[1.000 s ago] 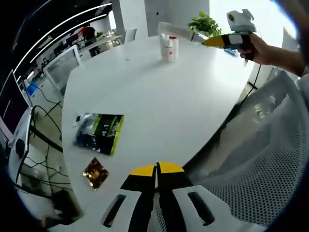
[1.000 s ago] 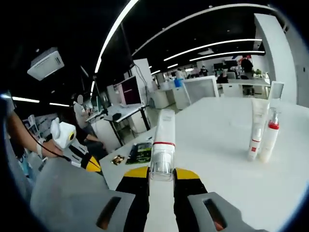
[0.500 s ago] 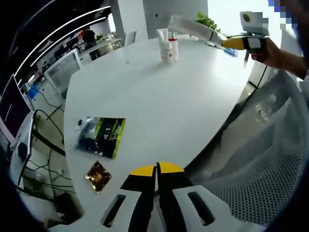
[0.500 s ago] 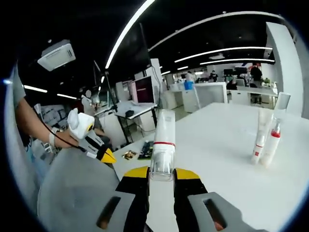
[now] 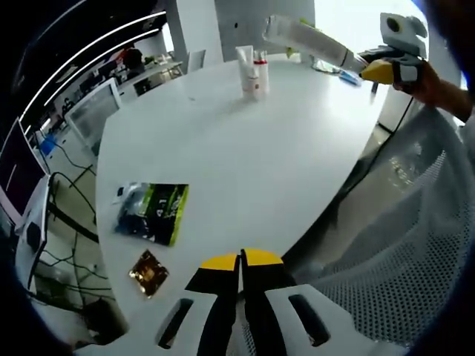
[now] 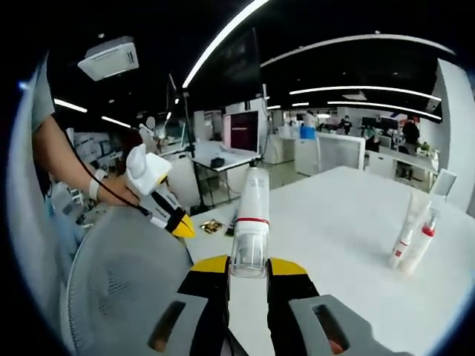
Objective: Arrange the skincare products in the storage area until every visible bottle or jar stands upright without overlapping.
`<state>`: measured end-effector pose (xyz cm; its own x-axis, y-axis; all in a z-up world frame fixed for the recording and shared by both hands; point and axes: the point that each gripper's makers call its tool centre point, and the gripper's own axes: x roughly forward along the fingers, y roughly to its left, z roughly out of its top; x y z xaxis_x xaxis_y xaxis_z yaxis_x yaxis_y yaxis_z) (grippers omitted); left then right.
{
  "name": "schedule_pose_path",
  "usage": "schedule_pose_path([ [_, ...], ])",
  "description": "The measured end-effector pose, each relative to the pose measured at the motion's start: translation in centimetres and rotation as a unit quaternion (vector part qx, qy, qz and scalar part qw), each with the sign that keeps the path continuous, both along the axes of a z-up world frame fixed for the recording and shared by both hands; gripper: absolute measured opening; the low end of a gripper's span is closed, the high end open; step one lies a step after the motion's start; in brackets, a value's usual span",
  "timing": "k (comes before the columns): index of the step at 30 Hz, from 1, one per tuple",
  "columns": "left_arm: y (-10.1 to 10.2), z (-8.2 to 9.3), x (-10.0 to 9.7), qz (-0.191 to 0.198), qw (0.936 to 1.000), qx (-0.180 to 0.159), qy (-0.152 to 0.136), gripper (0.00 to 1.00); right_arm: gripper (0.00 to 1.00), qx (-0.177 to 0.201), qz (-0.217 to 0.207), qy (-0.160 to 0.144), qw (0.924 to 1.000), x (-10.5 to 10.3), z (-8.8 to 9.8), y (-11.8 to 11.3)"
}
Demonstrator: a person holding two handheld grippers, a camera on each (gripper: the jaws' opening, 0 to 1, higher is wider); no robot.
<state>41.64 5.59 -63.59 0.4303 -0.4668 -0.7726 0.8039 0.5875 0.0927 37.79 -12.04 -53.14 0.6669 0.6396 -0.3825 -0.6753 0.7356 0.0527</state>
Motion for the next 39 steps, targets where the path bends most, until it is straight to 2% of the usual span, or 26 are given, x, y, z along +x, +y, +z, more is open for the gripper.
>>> schedule_pose_path([
  [8,-0.7,0.9,-0.1,-0.008,0.9998,-0.014,-0.007,0.0,0.11,-0.028,0.018,-0.009,0.9994,-0.4,0.2,2.3],
  [10,-1.1,1.8,0.0,-0.001,0.9994,-0.033,-0.013,0.0,0.11,-0.027,0.026,-0.012,0.9992,-0.7,0.4,2.7],
  [12,-2.0,3.4,0.0,0.009,0.9977,-0.064,-0.022,0.0,0.11,-0.03,0.034,-0.021,0.9988,-1.0,0.5,3.0],
  [13,-2.8,4.8,0.0,0.014,0.9949,-0.096,-0.028,0.0,0.11,-0.04,0.034,-0.029,0.9982,-0.9,0.3,2.9],
  [15,-3.7,6.3,0.0,0.031,0.9893,-0.14,-0.027,0.02,0.11,-0.037,0.028,-0.028,0.9985,-0.7,0.1,2.7],
  [17,-4.2,7.8,0.2,0.06,0.9808,-0.184,-0.025,0.05,0.11,-0.049,0.021,-0.039,0.9979,-0.4,0.2,2.3],
  [19,-4.7,9.0,0.1,0.1,0.9657,-0.24,-0.006,0.09,0.11,-0.047,0.02,-0.044,0.9977,-0.4,0.4,2.4],
  [21,-5.5,9.9,-0.5,0.117,0.9475,-0.297,0.022,0.11,0.11,-0.051,0.019,-0.06,0.9967,-0.4,0.8,2.4],
  [22,-6.0,10.5,-0.8,0.132,0.9338,-0.33,0.038,0.13,0.11,-0.056,0.02,-0.064,0.9962,-0.6,0.8,2.4],
  [24,-6.9,11.1,-1.6,0.118,0.9273,-0.352,0.049,0.17,0.11,-0.057,0.022,-0.067,0.9959,-0.8,0.8,2.5],
  [26,-7.3,11.5,-1.9,0.116,0.9252,-0.358,0.049,0.2,0.11,-0.059,0.026,-0.069,0.9955,-0.8,0.8,2.6],
  [28,-8.1,12.4,-2.4,0.108,0.9073,-0.399,0.074,0.25,0.11,-0.06,0.034,-0.069,0.9952,-0.9,0.8,2.8],
  [31,-8.6,13.3,-2.7,0.103,0.8871,-0.438,0.102,0.31,0.11,-0.067,0.046,-0.069,0.9943,-1.2,0.5,3.2],
  [32,-8.8,13.6,-3.0,0.102,0.8756,-0.455,0.127,0.33,0.11,-0.068,0.052,-0.069,0.994,-1.3,0.5,3.4],
  [34,-8.5,13.9,-2.9,0.112,0.8616,-0.474,0.144,0.34,0.11,-0.074,0.069,-0.076,0.9919,-1.8,0.5,3.9],
  [35,-8.5,14.0,-2.8,0.111,0.8593,-0.478,0.144,0.34,0.11,-0.077,0.082,-0.083,0.9902,-2.1,0.6,4.3],
  [37,-8.3,14.8,-2.6,0.116,0.8402,-0.506,0.157,0.34,0.11,-0.08,0.102,-0.088,0.9876,-2.6,0.6,4.9],
  [38,-8.2,15.3,-2.6,0.116,0.8279,-0.522,0.168,0.35,0.11,-0.082,0.107,-0.091,0.9867,-2.8,0.6,5.1],
  [39,-8.1,15.4,-2.7,0.119,0.8213,-0.529,0.179,0.35,0.11,-0.084,0.109,-0.091,0.9863,-3.0,0.5,5.2],
])
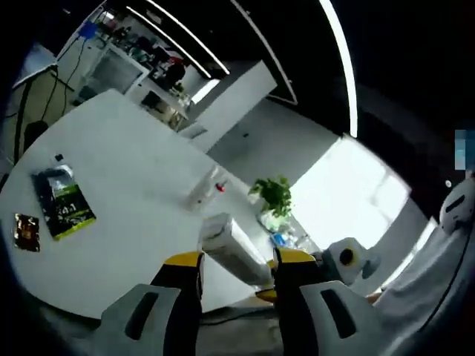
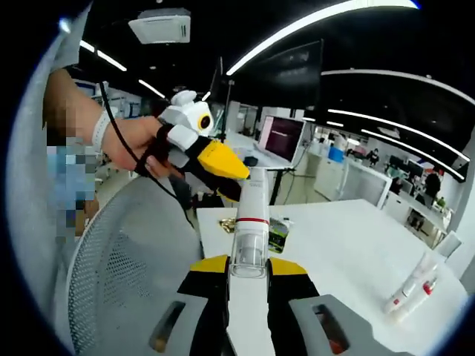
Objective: Arrange the skincare products in the storage area until every visible bottle or jar stands upright without overlapping.
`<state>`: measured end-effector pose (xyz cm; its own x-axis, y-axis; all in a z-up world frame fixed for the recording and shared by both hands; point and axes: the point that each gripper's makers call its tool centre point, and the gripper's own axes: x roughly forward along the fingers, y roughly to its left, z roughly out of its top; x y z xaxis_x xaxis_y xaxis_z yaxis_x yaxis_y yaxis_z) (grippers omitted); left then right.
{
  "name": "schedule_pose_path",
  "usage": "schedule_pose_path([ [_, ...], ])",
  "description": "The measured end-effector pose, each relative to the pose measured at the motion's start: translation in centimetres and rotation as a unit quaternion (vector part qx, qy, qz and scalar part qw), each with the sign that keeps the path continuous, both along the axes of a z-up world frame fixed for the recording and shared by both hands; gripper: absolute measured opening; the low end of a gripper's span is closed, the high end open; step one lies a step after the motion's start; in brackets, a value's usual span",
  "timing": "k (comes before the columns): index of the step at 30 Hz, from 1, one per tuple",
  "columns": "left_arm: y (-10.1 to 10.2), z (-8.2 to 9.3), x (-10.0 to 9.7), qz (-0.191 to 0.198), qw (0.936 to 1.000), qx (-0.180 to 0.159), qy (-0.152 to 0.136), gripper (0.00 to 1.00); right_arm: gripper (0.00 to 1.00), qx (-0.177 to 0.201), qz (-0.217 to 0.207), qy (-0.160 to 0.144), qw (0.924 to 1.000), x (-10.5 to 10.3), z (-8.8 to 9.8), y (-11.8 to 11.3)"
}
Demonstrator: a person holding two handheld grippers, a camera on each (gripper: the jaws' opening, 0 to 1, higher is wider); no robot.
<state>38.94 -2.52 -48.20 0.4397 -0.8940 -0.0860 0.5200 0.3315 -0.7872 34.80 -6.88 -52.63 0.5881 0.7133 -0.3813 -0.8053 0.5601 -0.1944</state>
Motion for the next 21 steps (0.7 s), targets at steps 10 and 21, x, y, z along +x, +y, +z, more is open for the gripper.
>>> schedule_pose_path([
  [10,-0.4,-0.5,-0.6,-0.03,0.9988,-0.011,0.036,0.27,0.11,0.007,0.044,-0.027,0.9987,-1.3,0.9,1.0],
  [21,-1.1,0.2,-1.1,-0.042,0.9952,-0.044,0.076,0.19,0.12,-0.032,0.035,-0.048,0.9977,-1.0,0.4,0.8],
])
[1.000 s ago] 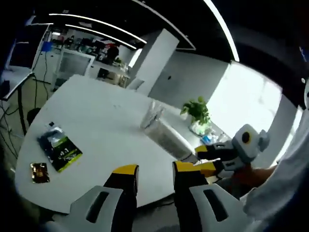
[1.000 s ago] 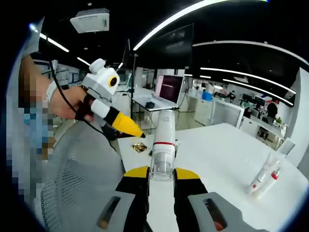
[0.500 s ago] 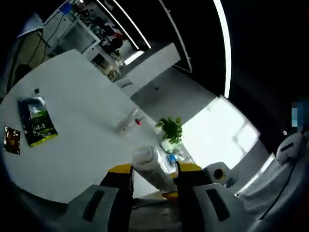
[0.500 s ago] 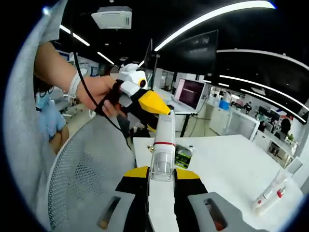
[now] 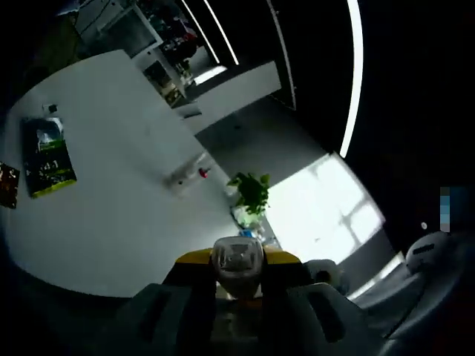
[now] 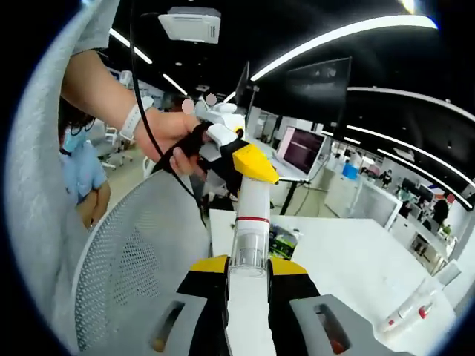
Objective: Arrange the skincare products in the storage area until every visible bottle or jar stands upright without overlapping.
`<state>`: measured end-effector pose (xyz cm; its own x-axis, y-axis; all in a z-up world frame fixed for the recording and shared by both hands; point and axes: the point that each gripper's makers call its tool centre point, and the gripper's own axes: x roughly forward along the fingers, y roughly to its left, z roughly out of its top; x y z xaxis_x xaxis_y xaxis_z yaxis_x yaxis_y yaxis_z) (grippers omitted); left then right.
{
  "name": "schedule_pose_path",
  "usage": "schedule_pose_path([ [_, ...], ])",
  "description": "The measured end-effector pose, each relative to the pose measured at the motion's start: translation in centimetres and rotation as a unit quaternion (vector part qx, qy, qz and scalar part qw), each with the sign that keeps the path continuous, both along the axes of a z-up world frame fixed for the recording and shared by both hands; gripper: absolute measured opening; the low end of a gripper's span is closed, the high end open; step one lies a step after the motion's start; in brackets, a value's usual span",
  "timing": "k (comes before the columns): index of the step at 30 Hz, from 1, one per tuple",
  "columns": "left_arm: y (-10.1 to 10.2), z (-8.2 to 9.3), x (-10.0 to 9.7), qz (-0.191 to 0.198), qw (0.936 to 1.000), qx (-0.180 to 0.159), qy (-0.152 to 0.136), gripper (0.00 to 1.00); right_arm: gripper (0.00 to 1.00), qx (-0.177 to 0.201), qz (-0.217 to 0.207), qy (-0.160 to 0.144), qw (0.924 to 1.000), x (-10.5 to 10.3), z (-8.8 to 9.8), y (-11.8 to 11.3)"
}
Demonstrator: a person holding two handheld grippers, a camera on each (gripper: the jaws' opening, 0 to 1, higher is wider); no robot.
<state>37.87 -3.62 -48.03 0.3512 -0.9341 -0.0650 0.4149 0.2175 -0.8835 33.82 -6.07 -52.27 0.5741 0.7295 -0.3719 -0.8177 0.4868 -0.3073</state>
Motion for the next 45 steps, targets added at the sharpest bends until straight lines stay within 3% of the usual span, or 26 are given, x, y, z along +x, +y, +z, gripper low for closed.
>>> schedule_pose_path([
  [2,-0.1,0.1,0.3,0.01,0.9999,-0.003,0.003,0.18,0.12,-0.003,-0.004,-0.006,1.0,0.1,0.0,-0.1],
  [6,-0.2,-0.1,1.2,0.043,0.9983,-0.021,0.033,0.18,0.12,0.039,-0.043,0.012,0.9983,1.6,0.7,-1.4],
  [8,-0.1,-0.3,1.9,0.063,0.9973,-0.019,0.032,0.18,0.13,0.064,-0.061,0.035,0.9955,2.1,0.8,-2.0],
  [10,-0.1,-0.3,2.5,0.081,0.9957,-0.027,0.036,0.18,0.14,0.064,-0.076,0.048,0.9939,2.5,0.4,-2.6],
  [12,0.0,0.0,2.9,0.093,0.9947,-0.035,0.025,0.18,0.18,0.082,-0.082,0.07,0.9908,2.5,0.2,-2.6],
  [17,0.3,1.7,4.9,0.144,0.9858,-0.085,0.014,0.18,0.22,0.138,-0.089,0.144,0.9759,2.5,-0.1,-2.7],
  [19,0.0,2.1,5.1,0.145,0.9844,-0.098,0.016,0.18,0.21,0.197,-0.084,0.194,0.9574,2.4,0.7,-2.3],
  [21,-0.4,2.4,5.2,0.146,0.9833,-0.107,0.017,0.18,0.23,0.256,-0.076,0.236,0.9344,2.4,1.7,-1.9],
  [22,-0.6,2.6,5.2,0.147,0.9824,-0.114,0.017,0.18,0.25,0.298,-0.077,0.261,0.9149,2.7,2.4,-1.9],
  [23,-0.9,3.0,5.3,0.152,0.9796,-0.13,0.023,0.18,0.29,0.338,-0.086,0.283,0.8935,3.1,3.0,-2.0],
  [24,-1.0,3.2,5.3,0.155,0.9771,-0.143,0.029,0.18,0.31,0.397,-0.095,0.322,0.8545,3.6,3.8,-2.2],
  [25,-1.2,3.4,5.3,0.158,0.9753,-0.151,0.029,0.18,0.33,0.433,-0.095,0.328,0.834,4.0,4.4,-2.4],
  [26,-1.3,3.5,5.3,0.163,0.9734,-0.159,0.03,0.18,0.32,0.477,-0.113,0.349,0.7989,4.8,4.8,-3.0],
  [27,-1.5,3.7,5.2,0.163,0.9706,-0.173,0.037,0.18,0.32,0.493,-0.112,0.343,0.7918,5.0,5.1,-3.2],
  [29,-1.9,3.6,5.0,0.166,0.9673,-0.186,0.047,0.18,0.33,0.533,-0.118,0.358,0.7575,5.4,5.7,-3.5],
  [32,-2.6,3.1,4.6,0.161,0.9698,-0.177,0.049,0.18,0.33,0.571,-0.118,0.364,0.7263,5.9,6.4,-3.7],
  [33,-2.7,2.8,4.5,0.159,0.9709,-0.172,0.05,0.18,0.31,0.586,-0.119,0.37,0.7114,6.0,6.6,-3.7],
  [35,-2.8,2.4,4.2,0.155,0.9708,-0.174,0.056,0.18,0.28,0.598,-0.129,0.381,0.6928,6.2,6.3,-3.8],
  [37,-3.2,2.6,3.9,0.146,0.9717,-0.177,0.056,0.18,0.16,0.601,-0.137,0.391,0.6829,6.3,5.6,-3.9],
  [38,-3.3,2.5,3.8,0.144,0.9728,-0.172,0.057,0.18,0.17,0.613,-0.139,0.423,0.6528,5.7,5.4,-3.6],
  [40,-3.6,2.3,3.5,0.135,0.9733,-0.175,0.061,0.18,0.15,0.63,-0.133,0.396,0.6545,6.2,5.5,-3.9],
  [42,-3.7,2.2,3.5,0.128,0.974,-0.177,0.06,0.19,0.13,0.629,-0.135,0.386,0.6612,5.9,5.8,-4.2],
  [43,-3.8,2.1,3.5,0.116,0.974,-0.182,0.069,0.19,0.13,0.63,-0.128,0.392,0.6579,5.8,6.0,-4.3],
  [45,-4.2,2.0,3.3,0.093,0.9764,-0.178,0.079,0.19,0.12,0.619,-0.119,0.39,0.671,5.9,6.2,-4.7],
])
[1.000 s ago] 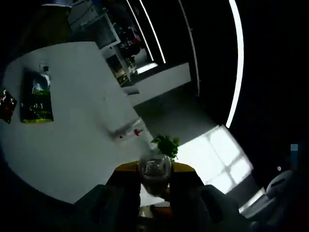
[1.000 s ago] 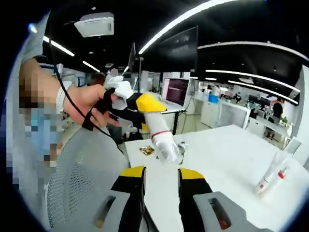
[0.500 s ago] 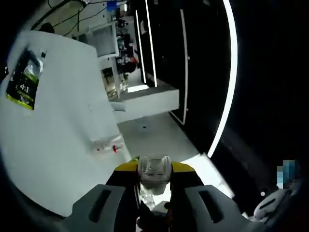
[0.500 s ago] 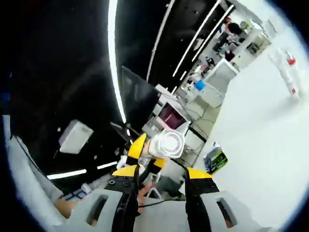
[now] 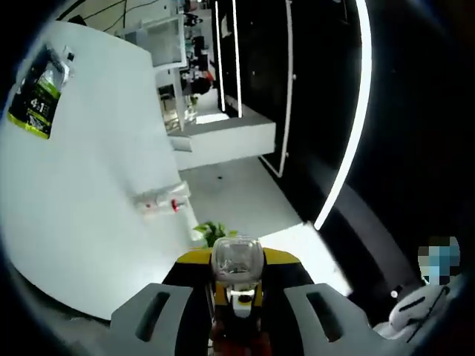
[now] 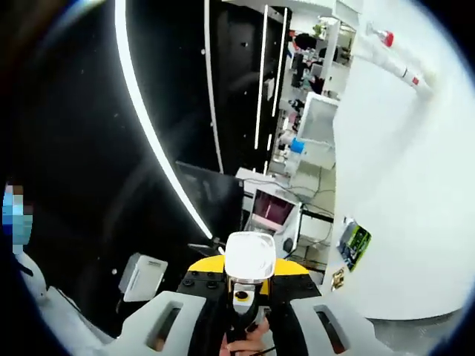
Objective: Arrange the skincare products in the storage area until every visible bottle or jar stands upright without overlapping.
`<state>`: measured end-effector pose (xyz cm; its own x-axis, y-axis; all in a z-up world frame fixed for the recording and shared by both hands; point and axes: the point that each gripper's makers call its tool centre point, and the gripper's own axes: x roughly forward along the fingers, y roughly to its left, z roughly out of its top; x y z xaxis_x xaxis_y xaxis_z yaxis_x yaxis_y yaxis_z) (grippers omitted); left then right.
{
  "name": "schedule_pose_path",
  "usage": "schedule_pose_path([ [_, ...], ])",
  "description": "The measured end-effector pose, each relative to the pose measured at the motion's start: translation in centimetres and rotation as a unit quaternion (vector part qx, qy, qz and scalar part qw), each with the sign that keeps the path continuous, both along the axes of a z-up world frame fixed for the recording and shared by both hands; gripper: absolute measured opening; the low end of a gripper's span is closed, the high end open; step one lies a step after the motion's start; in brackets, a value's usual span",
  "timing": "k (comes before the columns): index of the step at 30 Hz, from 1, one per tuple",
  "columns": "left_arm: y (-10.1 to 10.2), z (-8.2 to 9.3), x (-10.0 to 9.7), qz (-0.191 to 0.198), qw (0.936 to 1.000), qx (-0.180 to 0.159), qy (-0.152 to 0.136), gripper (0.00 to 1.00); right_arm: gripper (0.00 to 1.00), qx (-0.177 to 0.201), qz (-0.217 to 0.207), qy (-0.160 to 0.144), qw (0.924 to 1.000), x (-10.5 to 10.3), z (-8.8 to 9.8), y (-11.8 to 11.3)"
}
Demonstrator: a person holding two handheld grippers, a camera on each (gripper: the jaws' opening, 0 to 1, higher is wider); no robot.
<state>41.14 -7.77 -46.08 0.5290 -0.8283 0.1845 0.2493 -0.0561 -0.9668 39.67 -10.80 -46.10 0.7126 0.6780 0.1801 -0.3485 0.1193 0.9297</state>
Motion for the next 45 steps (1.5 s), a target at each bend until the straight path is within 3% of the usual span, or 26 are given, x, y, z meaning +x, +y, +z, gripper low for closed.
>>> schedule_pose_path([
  [3,-0.5,0.0,-1.2,-0.06,0.9982,-0.003,-0.007,0.19,0.12,-0.021,0.035,-0.025,0.9988,-0.4,0.5,-0.5],
  [7,-0.8,-0.2,-2.8,-0.132,0.9909,-0.014,0.026,0.21,0.12,-0.062,0.095,-0.068,0.9912,-1.2,1.2,-0.6],
  [8,-0.8,-0.1,-3.3,-0.15,0.9881,-0.018,0.028,0.21,0.12,-0.076,0.121,-0.084,0.9862,-1.7,1.4,-0.7],
  [10,-1.4,0.6,-4.7,-0.196,0.9774,-0.046,0.063,0.28,0.12,-0.093,0.139,-0.1,0.9808,-1.9,1.6,-1.0],
  [12,-1.7,1.7,-5.6,-0.23,0.9668,-0.082,0.075,0.31,0.12,-0.075,0.192,-0.108,0.9725,-3.1,2.3,-1.0],
  [13,-2.2,2.0,-6.4,-0.241,0.9642,-0.083,0.072,0.29,0.12,-0.07,0.189,-0.115,0.9726,-2.9,2.7,-1.3],
  [14,-2.6,2.3,-6.9,-0.255,0.9605,-0.088,0.069,0.26,0.12,-0.059,0.211,-0.125,0.9678,-3.5,3.1,-1.5],
  [17,-3.7,3.2,-9.0,-0.298,0.9445,-0.111,0.083,0.24,0.12,-0.038,0.244,-0.128,0.9606,-4.1,3.6,-1.9],
  [21,-4.7,3.8,-10.5,-0.321,0.9339,-0.127,0.094,0.25,0.12,-0.019,0.277,-0.129,0.9519,-4.9,3.8,-2.4],
  [24,-5.3,3.5,-11.4,-0.329,0.9316,-0.121,0.095,0.25,0.12,-0.018,0.292,-0.112,0.9498,-5.1,3.3,-2.4],
  [25,-5.5,3.4,-11.6,-0.332,0.9317,-0.115,0.092,0.25,0.12,-0.015,0.301,-0.087,0.9495,-5.2,3.0,-2.4],
  [27,-4.8,2.1,-10.3,-0.326,0.9382,-0.082,0.083,0.24,0.12,-0.023,0.304,-0.051,0.9509,-5.0,2.1,-2.3],
  [28,-4.7,1.9,-10.5,-0.331,0.9373,-0.074,0.079,0.24,0.12,-0.026,0.303,-0.069,0.9501,-5.0,2.2,-2.2],
  [31,-4.5,0.6,-9.7,-0.316,0.9472,-0.027,0.049,0.23,0.12,-0.042,0.302,-0.026,0.952,-4.8,1.1,-2.2],
  [32,-4.4,0.6,-9.6,-0.316,0.9469,-0.03,0.052,0.22,0.13,-0.046,0.297,-0.036,0.953,-4.6,1.0,-2.2],
  [33,-4.3,0.1,-9.1,-0.307,0.9507,-0.019,0.042,0.22,0.13,-0.049,0.294,-0.035,0.9539,-4.5,0.9,-2.2],
  [35,-4.2,-0.6,-8.1,-0.282,0.9591,0.005,0.025,0.21,0.14,-0.06,0.268,-0.019,0.9613,-3.5,0.2,-2.3],
  [37,-4.2,-0.6,-7.6,-0.274,0.9615,0.009,0.024,0.21,0.15,-0.058,0.251,-0.016,0.9661,-3.1,0.0,-2.5],
  [38,-4.5,-1.0,-7.1,-0.254,0.9666,0.034,0.007,0.21,0.15,-0.065,0.219,0.002,0.9736,-2.0,-0.6,-2.7],
  [41,-5.5,-1.8,-7.3,-0.246,0.9639,0.099,-0.029,0.21,0.19,-0.084,0.183,0.022,0.9793,-1.0,-1.9,-2.9],
  [45,-5.8,-3.4,-5.7,-0.204,0.9587,0.189,-0.06,0.2,0.19,-0.048,0.129,0.076,0.9875,0.1,-3.2,-3.4],
])
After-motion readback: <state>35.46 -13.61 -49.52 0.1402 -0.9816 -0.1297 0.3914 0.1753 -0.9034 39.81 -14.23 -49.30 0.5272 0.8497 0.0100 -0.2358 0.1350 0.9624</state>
